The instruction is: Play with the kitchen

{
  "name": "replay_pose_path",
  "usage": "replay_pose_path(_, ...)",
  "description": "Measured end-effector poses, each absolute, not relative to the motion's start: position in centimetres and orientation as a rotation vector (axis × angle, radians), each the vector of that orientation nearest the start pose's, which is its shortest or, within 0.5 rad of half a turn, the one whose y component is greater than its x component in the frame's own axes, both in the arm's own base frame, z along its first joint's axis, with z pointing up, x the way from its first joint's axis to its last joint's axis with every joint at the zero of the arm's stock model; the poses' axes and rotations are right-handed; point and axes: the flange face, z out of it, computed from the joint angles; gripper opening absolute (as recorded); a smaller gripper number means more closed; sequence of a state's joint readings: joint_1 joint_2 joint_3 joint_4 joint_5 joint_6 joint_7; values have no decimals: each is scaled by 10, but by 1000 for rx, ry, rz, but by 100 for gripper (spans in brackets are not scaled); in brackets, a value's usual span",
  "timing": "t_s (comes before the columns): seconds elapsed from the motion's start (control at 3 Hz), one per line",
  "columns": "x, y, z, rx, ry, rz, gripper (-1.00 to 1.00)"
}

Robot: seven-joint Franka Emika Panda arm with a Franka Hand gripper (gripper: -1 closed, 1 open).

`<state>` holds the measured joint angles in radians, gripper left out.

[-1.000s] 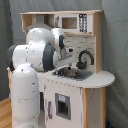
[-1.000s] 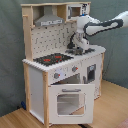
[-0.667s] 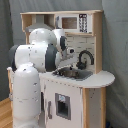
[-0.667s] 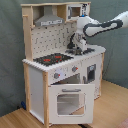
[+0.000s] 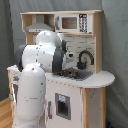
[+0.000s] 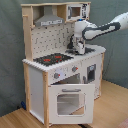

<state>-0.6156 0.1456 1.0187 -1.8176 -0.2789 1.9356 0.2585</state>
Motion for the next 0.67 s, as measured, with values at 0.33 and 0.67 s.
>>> replay_pose_path(0.33, 556, 200, 490, -3244, -410, -118, 100)
replay_pose_path(0.67, 555, 201, 489, -3244, -415, -111, -100)
